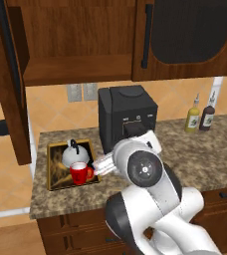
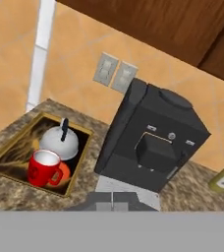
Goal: Pick the kettle from the counter and place it on the tray. Then pick the mug from the cabinet and place it on the tray. Then close the cabinet doors.
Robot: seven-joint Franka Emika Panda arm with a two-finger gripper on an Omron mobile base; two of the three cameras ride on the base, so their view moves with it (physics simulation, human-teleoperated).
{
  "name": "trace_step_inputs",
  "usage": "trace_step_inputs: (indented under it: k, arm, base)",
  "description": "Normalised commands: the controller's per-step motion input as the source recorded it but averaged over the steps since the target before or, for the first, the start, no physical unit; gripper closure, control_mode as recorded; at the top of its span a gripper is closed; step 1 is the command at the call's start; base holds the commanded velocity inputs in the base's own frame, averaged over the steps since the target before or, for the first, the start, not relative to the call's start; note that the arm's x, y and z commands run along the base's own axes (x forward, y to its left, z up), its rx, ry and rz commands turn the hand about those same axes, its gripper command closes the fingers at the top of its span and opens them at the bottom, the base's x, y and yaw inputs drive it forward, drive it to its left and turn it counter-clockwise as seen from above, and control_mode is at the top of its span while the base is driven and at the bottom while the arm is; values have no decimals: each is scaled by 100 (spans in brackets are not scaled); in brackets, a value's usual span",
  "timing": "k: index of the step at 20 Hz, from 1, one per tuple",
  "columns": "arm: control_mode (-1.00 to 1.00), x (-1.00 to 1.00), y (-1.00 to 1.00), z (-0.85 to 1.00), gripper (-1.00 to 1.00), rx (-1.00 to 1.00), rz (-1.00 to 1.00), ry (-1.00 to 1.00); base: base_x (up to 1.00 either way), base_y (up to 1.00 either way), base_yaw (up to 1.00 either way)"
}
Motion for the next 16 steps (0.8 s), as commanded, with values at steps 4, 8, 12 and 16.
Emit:
trace_step_inputs:
  k: [4,8,12,16]
  arm:
    - [-100,-12,34,-46,100,-19,0,-25]
    - [-100,-1,35,-52,100,-20,0,-16]
    - [-100,7,54,-55,100,-24,0,-5]
    - [-100,9,83,-36,100,-31,-9,1]
  base:
    - [0,0,0]
    - [0,0,0]
    - [0,0,0]
    - [0,0,0]
